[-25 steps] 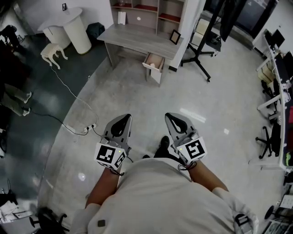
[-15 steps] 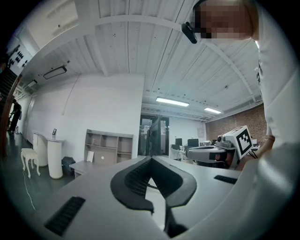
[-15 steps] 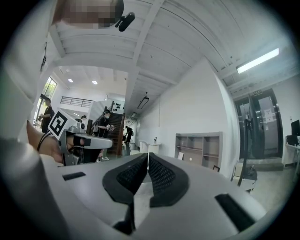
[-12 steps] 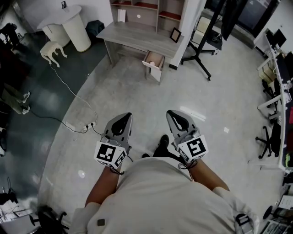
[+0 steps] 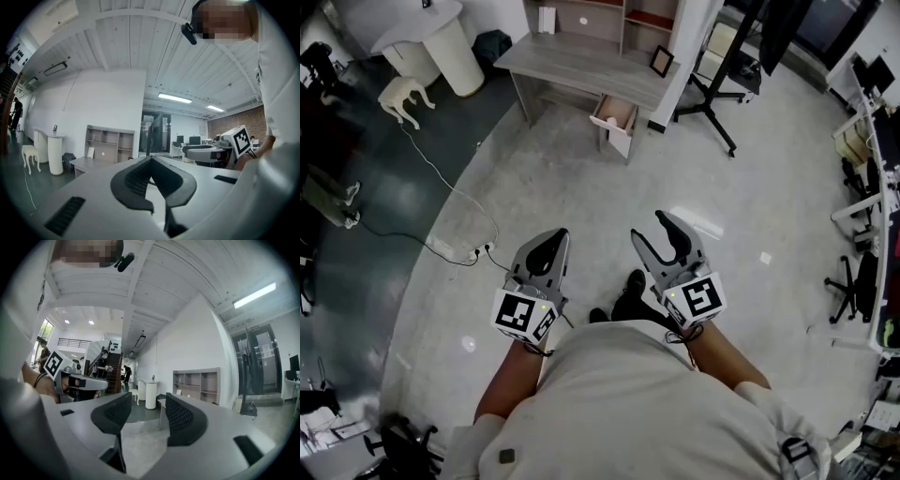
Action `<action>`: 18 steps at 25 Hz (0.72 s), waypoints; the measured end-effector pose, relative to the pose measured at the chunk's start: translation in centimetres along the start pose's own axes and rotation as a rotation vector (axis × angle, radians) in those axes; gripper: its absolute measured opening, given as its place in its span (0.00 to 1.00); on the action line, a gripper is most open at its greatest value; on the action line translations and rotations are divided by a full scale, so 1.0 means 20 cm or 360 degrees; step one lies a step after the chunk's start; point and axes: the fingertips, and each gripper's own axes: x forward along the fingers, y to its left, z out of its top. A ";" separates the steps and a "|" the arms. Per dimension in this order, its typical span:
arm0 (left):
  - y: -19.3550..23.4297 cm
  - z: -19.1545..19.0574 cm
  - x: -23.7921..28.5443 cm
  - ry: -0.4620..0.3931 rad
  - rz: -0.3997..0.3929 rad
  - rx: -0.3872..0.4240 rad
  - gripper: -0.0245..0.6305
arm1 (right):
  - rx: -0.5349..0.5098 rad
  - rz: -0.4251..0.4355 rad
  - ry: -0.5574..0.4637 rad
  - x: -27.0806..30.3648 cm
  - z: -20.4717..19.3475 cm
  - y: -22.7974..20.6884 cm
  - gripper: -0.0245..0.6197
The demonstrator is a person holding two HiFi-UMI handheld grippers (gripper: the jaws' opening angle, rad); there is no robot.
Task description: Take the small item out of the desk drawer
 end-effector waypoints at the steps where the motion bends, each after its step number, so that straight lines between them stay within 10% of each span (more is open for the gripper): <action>1: 0.01 -0.01 0.03 0.0006 0.0004 -0.0003 0.05 | -0.0001 0.0002 0.0003 0.01 -0.01 -0.03 0.41; 18: 0.02 0.01 0.76 0.0059 0.0067 0.0016 0.05 | 0.0023 0.0091 -0.0027 0.23 -0.05 -0.76 0.46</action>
